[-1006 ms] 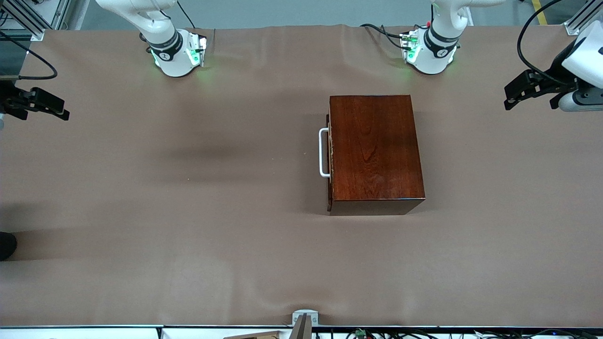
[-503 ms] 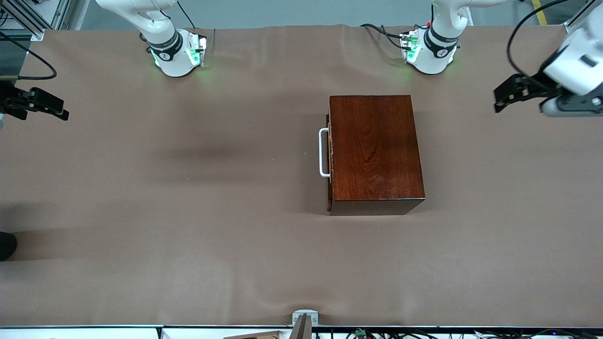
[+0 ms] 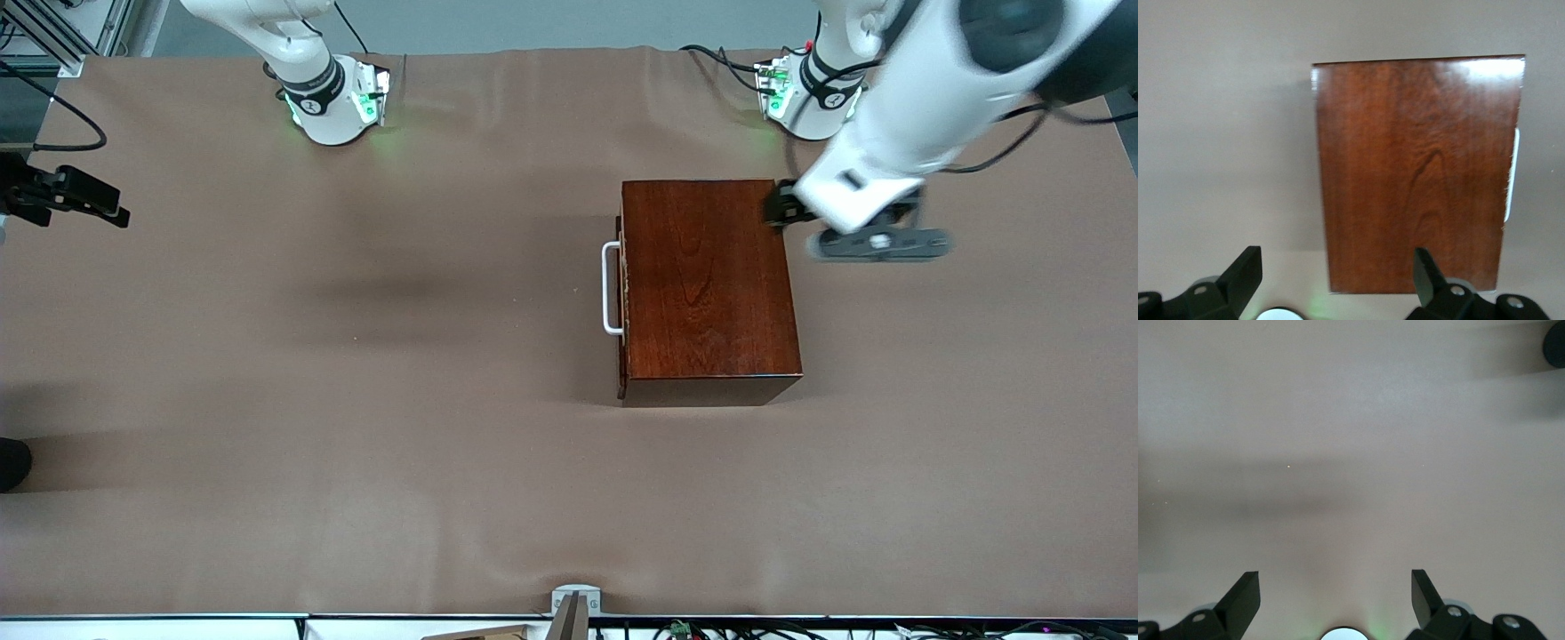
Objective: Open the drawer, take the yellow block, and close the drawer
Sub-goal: 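Move the left gripper over the box toward the white drawer handle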
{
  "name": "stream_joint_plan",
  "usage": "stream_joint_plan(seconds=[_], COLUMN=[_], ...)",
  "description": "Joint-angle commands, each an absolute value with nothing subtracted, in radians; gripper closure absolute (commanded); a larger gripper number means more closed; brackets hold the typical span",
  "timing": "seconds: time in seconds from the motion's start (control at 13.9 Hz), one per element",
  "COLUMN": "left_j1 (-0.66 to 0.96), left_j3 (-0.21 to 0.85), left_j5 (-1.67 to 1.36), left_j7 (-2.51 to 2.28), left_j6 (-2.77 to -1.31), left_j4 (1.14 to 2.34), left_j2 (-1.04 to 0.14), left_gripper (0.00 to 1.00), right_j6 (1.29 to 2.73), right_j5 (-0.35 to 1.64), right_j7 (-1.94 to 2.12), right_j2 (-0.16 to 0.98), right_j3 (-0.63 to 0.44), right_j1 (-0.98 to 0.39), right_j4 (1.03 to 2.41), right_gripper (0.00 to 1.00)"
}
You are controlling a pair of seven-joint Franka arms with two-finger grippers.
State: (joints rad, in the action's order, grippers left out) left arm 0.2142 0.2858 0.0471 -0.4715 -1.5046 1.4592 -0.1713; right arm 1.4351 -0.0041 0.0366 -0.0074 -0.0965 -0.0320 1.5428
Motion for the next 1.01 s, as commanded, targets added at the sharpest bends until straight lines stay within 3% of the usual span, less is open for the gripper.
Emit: stream_joint_plan(seconds=[0.0, 0.43, 0.65, 0.93], left_j1=[0.310, 0.457, 0.517, 0.685], left_j3=[0.287, 0.272, 0.258, 0.103], left_j5=[0.104, 0.129, 0.149, 0.149], left_j7=[-0.590, -0.768, -0.842, -0.905], left_j6=[-1.499, -1.683, -1.690, -1.732], left_j4=[1.333, 1.293, 1.223, 1.210], left_j2=[-0.302, -0.443, -0.530, -0.580], left_gripper=[0.00, 0.00, 0.00, 0.00], right_j6=[1.424, 1.422, 1.417, 1.410], right_j5=[-0.003, -0.003, -0.003, -0.003], right_j7=[0.034, 0.029, 0.029, 0.029], right_j2=[-0.003, -0.003, -0.003, -0.003], right_j3=[-0.086, -0.086, -0.086, -0.086], right_j1=[-0.017, -0.018, -0.020, -0.021], right_j4=[1.528, 1.529, 1.529, 1.528], right_gripper=[0.00, 0.00, 0.00, 0.00])
